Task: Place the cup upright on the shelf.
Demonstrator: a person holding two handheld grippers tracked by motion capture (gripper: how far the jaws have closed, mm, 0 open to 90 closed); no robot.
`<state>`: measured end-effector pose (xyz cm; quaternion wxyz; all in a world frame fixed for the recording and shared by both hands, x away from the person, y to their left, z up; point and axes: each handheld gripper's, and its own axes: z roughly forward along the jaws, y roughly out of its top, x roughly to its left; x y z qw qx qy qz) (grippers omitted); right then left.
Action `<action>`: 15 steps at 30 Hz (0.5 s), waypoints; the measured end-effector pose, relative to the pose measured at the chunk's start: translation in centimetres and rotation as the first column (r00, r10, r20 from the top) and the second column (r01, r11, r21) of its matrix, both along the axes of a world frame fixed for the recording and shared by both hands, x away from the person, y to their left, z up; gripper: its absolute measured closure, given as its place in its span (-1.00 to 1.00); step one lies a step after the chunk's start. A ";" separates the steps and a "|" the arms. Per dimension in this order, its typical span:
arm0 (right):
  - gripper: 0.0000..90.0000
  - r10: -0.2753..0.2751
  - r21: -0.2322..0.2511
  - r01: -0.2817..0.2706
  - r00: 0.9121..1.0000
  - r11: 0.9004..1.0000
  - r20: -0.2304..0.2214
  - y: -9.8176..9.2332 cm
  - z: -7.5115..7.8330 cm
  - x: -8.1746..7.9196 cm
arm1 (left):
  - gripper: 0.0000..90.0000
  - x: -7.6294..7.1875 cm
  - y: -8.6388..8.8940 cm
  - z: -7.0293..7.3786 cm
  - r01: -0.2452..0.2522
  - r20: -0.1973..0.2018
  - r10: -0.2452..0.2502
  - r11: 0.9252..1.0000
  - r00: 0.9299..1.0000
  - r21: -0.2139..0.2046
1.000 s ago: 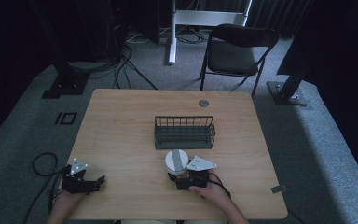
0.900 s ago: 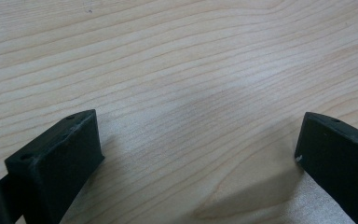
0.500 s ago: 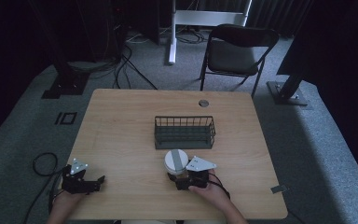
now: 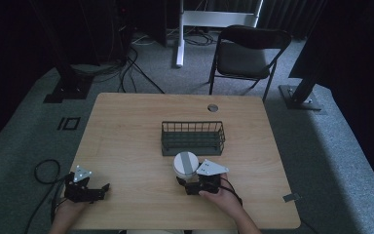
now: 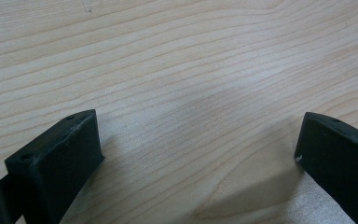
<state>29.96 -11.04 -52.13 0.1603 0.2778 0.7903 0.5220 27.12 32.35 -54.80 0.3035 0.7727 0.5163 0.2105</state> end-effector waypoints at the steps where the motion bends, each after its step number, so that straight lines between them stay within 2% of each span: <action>1: -0.59 -0.003 0.001 0.003 1.000 1.000 0.006 -0.1 0.2 0.0 | -0.99 0.0 0.0 0.0 -0.001 0.000 0.001 1.000 1.000 -0.001; 15: -0.59 -0.007 0.005 0.007 1.000 1.000 0.015 -0.1 2.6 0.6 | -0.99 0.0 0.0 0.0 -0.001 0.000 0.001 1.000 1.000 -0.001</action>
